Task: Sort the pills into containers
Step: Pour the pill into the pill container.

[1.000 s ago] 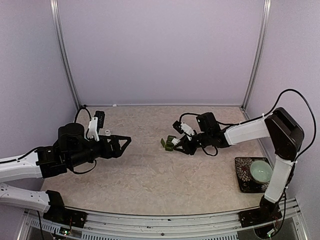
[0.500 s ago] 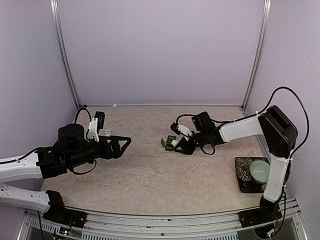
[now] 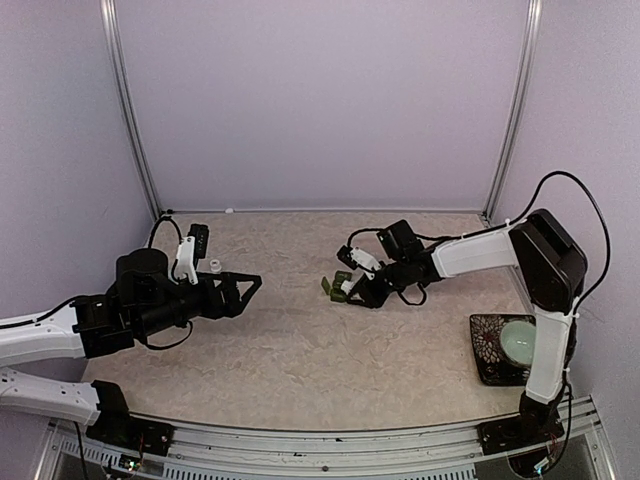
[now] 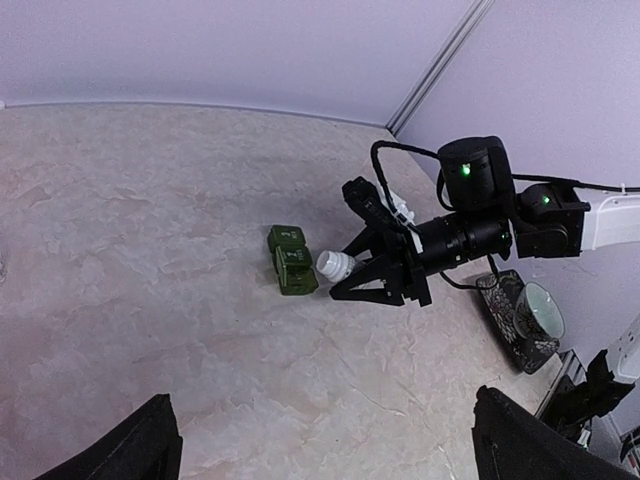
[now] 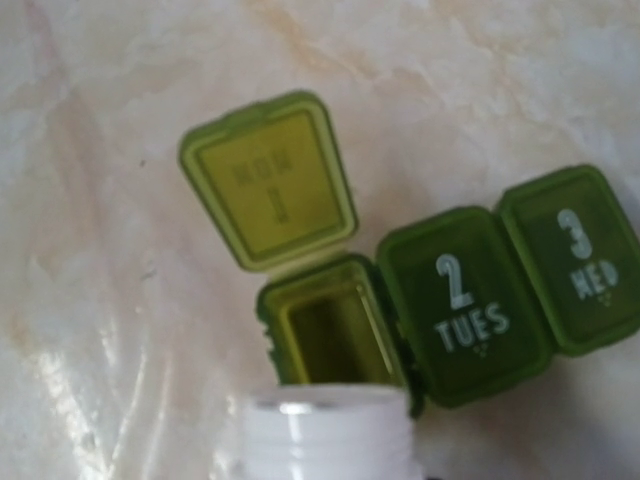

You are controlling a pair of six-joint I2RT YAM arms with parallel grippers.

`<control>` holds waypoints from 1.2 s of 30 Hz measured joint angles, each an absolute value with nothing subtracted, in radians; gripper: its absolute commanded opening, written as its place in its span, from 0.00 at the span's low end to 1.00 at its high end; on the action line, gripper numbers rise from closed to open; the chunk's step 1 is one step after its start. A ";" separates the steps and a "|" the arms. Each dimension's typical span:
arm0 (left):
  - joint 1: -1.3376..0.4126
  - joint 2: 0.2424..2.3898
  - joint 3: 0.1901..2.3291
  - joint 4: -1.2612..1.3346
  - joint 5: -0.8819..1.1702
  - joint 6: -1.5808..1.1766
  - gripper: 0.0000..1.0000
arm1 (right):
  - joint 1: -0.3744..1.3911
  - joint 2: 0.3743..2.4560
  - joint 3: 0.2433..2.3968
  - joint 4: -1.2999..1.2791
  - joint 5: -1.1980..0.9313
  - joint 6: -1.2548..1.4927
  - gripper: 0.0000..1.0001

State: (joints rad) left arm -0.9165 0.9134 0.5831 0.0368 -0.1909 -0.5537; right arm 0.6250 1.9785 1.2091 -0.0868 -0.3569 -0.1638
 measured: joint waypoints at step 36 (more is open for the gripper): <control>-0.915 0.903 0.573 0.038 -0.187 -0.558 0.99 | 0.625 2.067 1.438 -0.403 -0.329 -0.168 0.05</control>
